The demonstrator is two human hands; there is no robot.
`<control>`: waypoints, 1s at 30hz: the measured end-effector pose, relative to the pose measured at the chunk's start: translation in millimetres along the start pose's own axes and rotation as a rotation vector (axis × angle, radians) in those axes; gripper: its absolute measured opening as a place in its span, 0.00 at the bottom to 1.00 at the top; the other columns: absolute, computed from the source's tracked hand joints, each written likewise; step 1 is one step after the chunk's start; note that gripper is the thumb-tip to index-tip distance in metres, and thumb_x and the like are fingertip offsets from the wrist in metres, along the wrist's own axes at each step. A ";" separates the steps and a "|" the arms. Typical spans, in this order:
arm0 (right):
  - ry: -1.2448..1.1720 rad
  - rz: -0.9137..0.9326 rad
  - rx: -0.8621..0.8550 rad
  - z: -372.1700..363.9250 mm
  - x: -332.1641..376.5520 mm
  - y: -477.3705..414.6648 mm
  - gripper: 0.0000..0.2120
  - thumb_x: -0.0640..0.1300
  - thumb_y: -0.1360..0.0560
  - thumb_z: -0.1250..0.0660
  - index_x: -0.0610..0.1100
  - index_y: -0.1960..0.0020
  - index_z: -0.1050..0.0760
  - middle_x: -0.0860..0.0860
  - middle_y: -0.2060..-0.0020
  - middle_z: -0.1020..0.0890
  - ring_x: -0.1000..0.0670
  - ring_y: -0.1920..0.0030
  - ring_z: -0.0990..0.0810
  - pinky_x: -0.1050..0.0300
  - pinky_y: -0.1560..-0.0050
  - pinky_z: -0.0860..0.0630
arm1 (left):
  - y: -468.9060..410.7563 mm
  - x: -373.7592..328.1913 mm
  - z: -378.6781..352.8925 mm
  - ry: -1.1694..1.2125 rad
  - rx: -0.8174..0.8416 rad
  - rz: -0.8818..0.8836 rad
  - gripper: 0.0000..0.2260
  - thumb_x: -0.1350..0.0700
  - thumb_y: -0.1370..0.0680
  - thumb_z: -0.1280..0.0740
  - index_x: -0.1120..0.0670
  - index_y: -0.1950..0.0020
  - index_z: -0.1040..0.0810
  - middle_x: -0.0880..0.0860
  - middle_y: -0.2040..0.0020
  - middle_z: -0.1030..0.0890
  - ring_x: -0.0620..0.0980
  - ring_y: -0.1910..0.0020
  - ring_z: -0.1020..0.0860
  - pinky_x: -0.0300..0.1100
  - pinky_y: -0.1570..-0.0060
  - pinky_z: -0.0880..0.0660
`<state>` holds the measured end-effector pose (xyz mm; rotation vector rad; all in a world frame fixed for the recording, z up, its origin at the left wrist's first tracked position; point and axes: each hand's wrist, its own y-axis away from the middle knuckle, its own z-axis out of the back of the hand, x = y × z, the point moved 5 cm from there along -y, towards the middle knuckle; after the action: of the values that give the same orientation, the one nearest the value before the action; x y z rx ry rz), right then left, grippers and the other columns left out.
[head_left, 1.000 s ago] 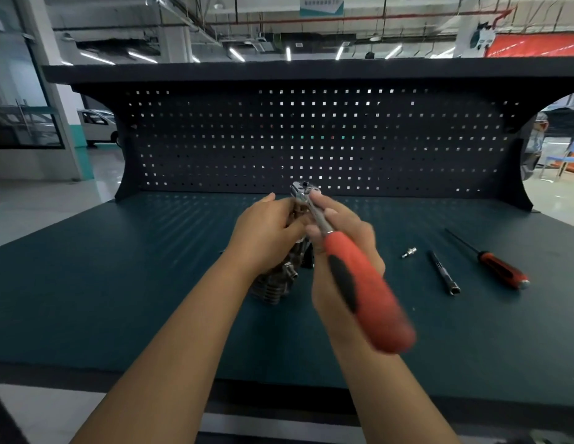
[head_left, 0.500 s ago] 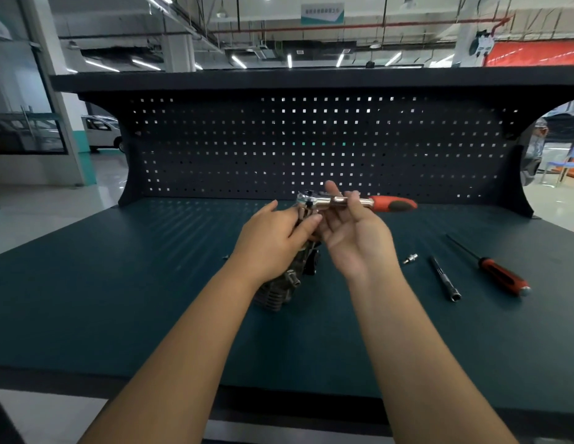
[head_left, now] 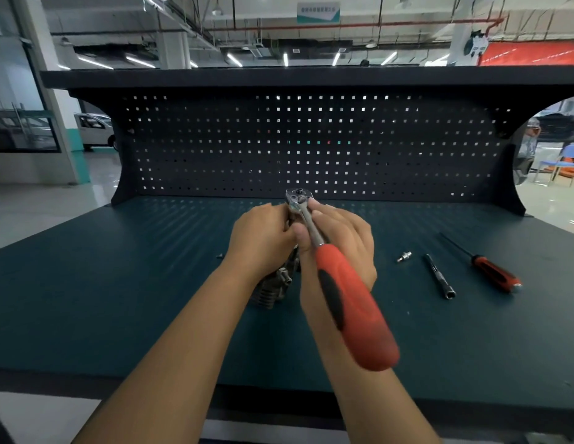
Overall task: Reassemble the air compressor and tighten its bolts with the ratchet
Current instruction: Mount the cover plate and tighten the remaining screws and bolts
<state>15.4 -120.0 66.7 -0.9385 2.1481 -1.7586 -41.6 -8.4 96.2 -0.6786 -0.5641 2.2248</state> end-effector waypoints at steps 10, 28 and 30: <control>-0.591 -0.869 -0.215 -5.7 -39.8 -10.1 0.04 0.38 0.19 0.41 0.42 0.49 0.27 0.57 0.64 0.15 0.60 0.62 0.17 0.69 0.61 0.24 | 3.6 2.0 0.1 0.179 0.015 -0.049 0.17 0.47 0.20 0.42 0.49 0.60 0.17 0.45 0.63 0.16 0.46 0.61 0.21 0.44 0.59 0.26; -0.786 -0.687 -0.324 25.6 -2.9 0.5 0.10 0.45 0.24 0.37 0.41 0.47 0.28 0.39 0.49 0.20 0.44 0.43 0.20 0.51 0.43 0.25 | 2.8 5.6 2.3 0.193 -0.007 -0.045 0.22 0.34 0.23 0.49 0.45 0.61 0.23 0.34 0.68 0.20 0.39 0.62 0.22 0.38 0.62 0.27; -0.523 -0.395 -0.146 22.1 24.4 9.1 0.14 0.45 0.23 0.37 0.37 0.43 0.27 0.39 0.45 0.23 0.45 0.40 0.23 0.50 0.38 0.29 | 1.8 5.4 1.4 0.150 -0.035 -0.038 0.18 0.36 0.23 0.48 0.42 0.67 0.32 0.36 0.75 0.27 0.40 0.68 0.27 0.33 0.70 0.37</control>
<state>5.2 -151.4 57.8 -1.7333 1.8471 -1.2941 -46.6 -5.7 94.7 -0.8382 -0.5372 2.1118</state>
